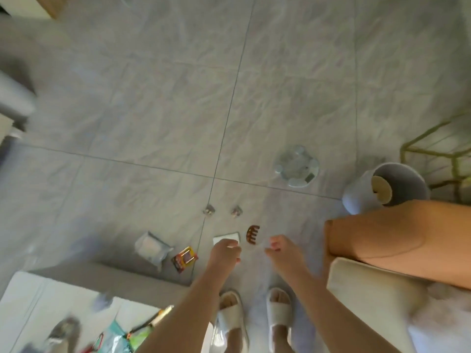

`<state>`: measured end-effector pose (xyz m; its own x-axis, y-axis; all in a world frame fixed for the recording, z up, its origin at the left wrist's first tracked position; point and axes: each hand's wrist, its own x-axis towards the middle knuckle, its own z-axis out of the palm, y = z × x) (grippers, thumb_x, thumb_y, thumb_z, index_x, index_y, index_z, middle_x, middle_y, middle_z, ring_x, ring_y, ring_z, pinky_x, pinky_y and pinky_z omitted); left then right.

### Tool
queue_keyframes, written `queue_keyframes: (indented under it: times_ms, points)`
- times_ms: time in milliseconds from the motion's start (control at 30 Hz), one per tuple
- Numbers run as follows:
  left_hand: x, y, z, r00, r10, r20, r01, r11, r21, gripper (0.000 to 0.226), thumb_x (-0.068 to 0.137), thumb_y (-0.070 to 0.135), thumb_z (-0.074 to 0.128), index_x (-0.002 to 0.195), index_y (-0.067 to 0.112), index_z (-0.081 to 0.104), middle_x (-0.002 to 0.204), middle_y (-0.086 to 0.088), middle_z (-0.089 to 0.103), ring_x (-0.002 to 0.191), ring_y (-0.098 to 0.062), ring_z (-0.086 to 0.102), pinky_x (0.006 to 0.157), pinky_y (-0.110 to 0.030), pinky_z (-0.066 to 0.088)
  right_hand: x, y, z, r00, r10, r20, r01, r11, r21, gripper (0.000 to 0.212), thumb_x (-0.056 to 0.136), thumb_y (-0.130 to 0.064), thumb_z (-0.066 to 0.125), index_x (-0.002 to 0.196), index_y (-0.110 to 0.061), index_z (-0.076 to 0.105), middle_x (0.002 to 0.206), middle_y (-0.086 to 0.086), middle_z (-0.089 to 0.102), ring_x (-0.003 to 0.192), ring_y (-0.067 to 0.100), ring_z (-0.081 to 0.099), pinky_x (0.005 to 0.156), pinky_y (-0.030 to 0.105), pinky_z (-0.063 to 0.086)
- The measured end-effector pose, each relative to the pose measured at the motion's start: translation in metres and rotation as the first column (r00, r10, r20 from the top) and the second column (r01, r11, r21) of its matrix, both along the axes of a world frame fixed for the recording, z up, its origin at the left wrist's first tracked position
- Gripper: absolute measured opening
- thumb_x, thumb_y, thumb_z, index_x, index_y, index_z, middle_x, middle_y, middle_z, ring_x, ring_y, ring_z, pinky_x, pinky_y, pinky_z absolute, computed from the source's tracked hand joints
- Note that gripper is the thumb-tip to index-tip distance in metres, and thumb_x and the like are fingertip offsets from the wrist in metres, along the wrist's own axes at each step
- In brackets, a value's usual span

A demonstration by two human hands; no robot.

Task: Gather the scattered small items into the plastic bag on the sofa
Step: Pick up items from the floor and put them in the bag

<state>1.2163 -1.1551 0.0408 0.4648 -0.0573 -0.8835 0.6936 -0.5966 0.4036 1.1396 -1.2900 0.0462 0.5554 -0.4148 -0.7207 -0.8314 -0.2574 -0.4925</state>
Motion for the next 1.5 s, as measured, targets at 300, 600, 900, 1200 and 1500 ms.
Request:
queue_keyframes:
  times_ms: [300, 600, 900, 1200, 1500]
  points:
    - [0.040, -0.002, -0.068, 0.988, 0.152, 0.020, -0.153, 0.987, 0.039, 0.024, 0.093, 0.003, 0.050, 0.115, 0.005, 0.059, 0.113, -0.021, 0.066, 0.067, -0.017, 0.061, 0.055, -0.018, 0.044, 0.065, -0.015, -0.070, 0.970, 0.223, -0.093, -0.221, 0.975, 0.027, 0.032, 0.086, -0.017, 0.058, 0.117, -0.010, 0.058, 0.119, 0.007, 0.063, 0.112, 0.022, 0.057, 0.096, 0.028, 0.042]
    - [0.050, 0.002, -0.177, 0.996, -0.028, 0.086, 0.017, 0.992, 0.126, 0.030, 0.093, 0.018, 0.048, 0.122, 0.018, 0.058, 0.115, -0.007, 0.066, 0.104, -0.023, 0.063, 0.086, -0.027, 0.050, 0.097, -0.035, -0.189, 0.891, 0.402, -0.214, -0.412, 0.911, -0.005, 0.034, 0.089, -0.021, 0.053, 0.123, -0.015, 0.053, 0.123, 0.002, 0.060, 0.110, 0.016, 0.058, 0.077, 0.018, 0.038]
    - [0.063, 0.016, -0.346, 0.968, -0.189, 0.166, 0.151, 0.965, 0.215, 0.030, 0.091, 0.020, 0.051, 0.121, 0.021, 0.058, 0.111, -0.003, 0.066, 0.104, -0.023, 0.061, 0.091, -0.028, 0.048, 0.107, -0.014, -0.365, 0.879, 0.423, -0.222, -0.445, 0.893, -0.063, 0.026, 0.092, -0.018, 0.050, 0.118, -0.015, 0.054, 0.117, 0.004, 0.060, 0.105, 0.020, 0.058, 0.084, 0.027, 0.046]
    - [0.043, 0.026, -0.487, 0.730, -0.643, 0.230, 0.511, 0.738, 0.442, 0.050, 0.088, 0.020, 0.056, 0.136, 0.028, 0.043, 0.138, 0.006, 0.041, 0.129, -0.019, 0.034, 0.099, -0.031, 0.038, 0.081, 0.006, -0.491, 0.909, 0.265, -0.322, -0.359, 0.889, -0.283, 0.063, 0.088, -0.038, 0.060, 0.139, -0.015, 0.031, 0.134, 0.005, 0.047, 0.119, 0.024, 0.051, 0.091, 0.038, 0.047]
    - [0.038, 0.035, -0.523, 0.580, -0.801, 0.149, 0.578, 0.534, 0.617, 0.044, 0.087, 0.037, 0.057, 0.128, 0.028, 0.044, 0.130, 0.004, 0.043, 0.122, -0.020, 0.039, 0.099, -0.032, 0.031, 0.073, 0.021, -0.533, 0.906, 0.306, -0.293, -0.414, 0.787, -0.458, 0.076, 0.079, -0.040, 0.068, 0.136, -0.017, 0.024, 0.132, 0.008, 0.034, 0.111, 0.025, 0.047, 0.076, 0.032, 0.052]
